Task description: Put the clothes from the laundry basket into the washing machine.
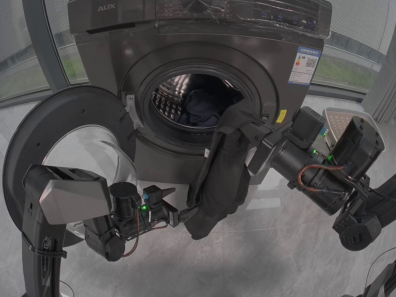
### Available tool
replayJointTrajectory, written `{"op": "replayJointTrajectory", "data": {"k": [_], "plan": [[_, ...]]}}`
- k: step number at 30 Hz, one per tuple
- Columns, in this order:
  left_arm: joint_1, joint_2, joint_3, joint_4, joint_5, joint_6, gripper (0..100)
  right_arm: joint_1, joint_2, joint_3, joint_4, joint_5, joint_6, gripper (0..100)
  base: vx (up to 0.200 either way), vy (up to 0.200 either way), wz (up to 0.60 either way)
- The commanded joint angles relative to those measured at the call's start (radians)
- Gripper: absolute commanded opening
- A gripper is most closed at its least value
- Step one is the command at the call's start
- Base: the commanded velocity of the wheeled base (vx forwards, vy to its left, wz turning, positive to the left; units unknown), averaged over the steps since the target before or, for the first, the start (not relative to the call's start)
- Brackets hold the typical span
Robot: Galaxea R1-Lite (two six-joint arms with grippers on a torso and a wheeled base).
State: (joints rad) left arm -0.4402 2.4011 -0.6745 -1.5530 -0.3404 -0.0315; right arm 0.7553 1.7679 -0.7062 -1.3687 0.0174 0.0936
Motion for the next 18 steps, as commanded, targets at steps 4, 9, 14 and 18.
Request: {"op": "replayJointTrajectory", "data": {"k": [4, 9, 14, 18], "plan": [[0.011, -0.007, -0.030, -0.006, 0.020, -0.001, 100, 0.009, -0.013, -0.003, 0.002, 0.001, -0.002, 0, 0.000, 0.000, 0.00], [0.031, -0.007, -0.034, -0.007, 0.026, -0.001, 100, 0.015, -0.010, 0.001, 0.002, -0.001, 0.000, 0, 0.000, 0.000, 0.00], [0.061, -0.007, -0.042, -0.007, 0.034, -0.001, 100, 0.015, -0.008, -0.003, 0.005, -0.001, -0.002, 0, 0.000, 0.000, 0.00], [0.075, -0.010, -0.059, -0.009, 0.040, -0.002, 100, 0.015, -0.005, -0.003, 0.003, -0.001, -0.002, 0, 0.000, 0.000, 0.00]]}}
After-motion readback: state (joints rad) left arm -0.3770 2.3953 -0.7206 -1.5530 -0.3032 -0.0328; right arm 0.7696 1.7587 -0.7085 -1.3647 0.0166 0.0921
